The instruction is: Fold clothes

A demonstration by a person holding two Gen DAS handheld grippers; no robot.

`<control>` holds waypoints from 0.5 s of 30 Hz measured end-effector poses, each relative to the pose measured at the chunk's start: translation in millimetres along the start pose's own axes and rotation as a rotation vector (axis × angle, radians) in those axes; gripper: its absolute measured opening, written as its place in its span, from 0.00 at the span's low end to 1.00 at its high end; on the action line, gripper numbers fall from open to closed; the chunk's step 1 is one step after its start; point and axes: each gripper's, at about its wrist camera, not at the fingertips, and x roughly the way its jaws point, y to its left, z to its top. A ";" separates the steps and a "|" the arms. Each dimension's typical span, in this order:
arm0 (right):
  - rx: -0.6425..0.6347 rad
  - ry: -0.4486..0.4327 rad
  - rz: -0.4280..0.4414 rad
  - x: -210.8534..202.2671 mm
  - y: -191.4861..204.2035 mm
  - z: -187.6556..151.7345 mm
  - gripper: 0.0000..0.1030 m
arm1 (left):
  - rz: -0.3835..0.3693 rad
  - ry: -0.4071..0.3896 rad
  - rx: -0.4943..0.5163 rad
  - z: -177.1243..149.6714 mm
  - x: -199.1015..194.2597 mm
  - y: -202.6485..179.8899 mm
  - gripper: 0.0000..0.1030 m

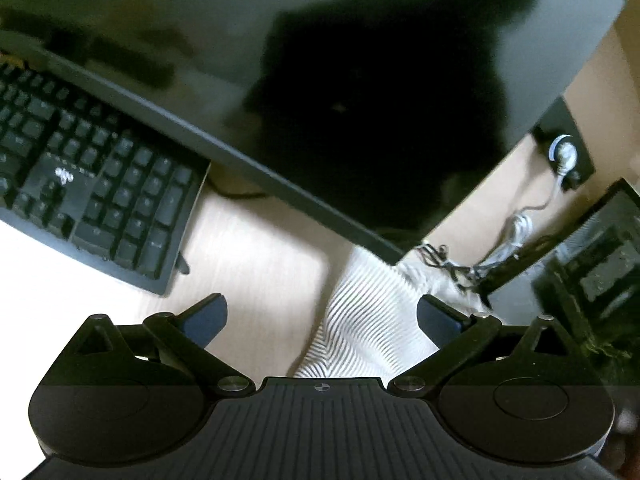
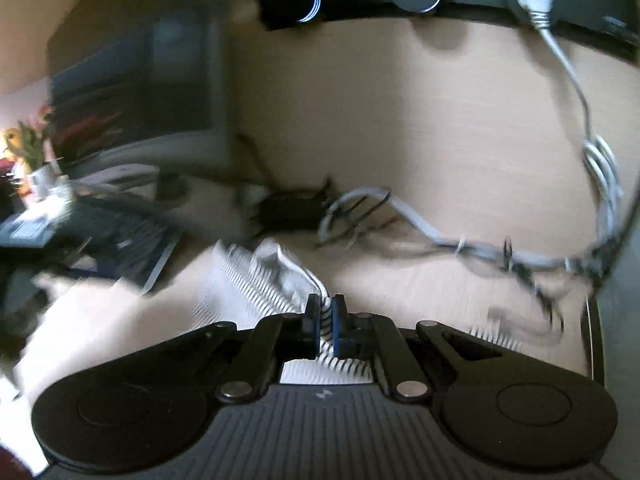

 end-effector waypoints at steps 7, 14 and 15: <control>0.084 0.182 -0.027 -12.6 35.2 -93.8 0.00 | -0.053 0.062 0.166 -2.6 -8.6 -27.4 1.00; 0.062 0.098 -0.142 -34.8 49.8 -90.2 0.01 | -0.099 0.122 0.249 -16.4 -1.5 -53.7 1.00; 0.068 0.064 -0.148 -37.4 47.9 -80.9 0.02 | -0.105 0.132 0.250 -20.1 -0.2 -55.9 1.00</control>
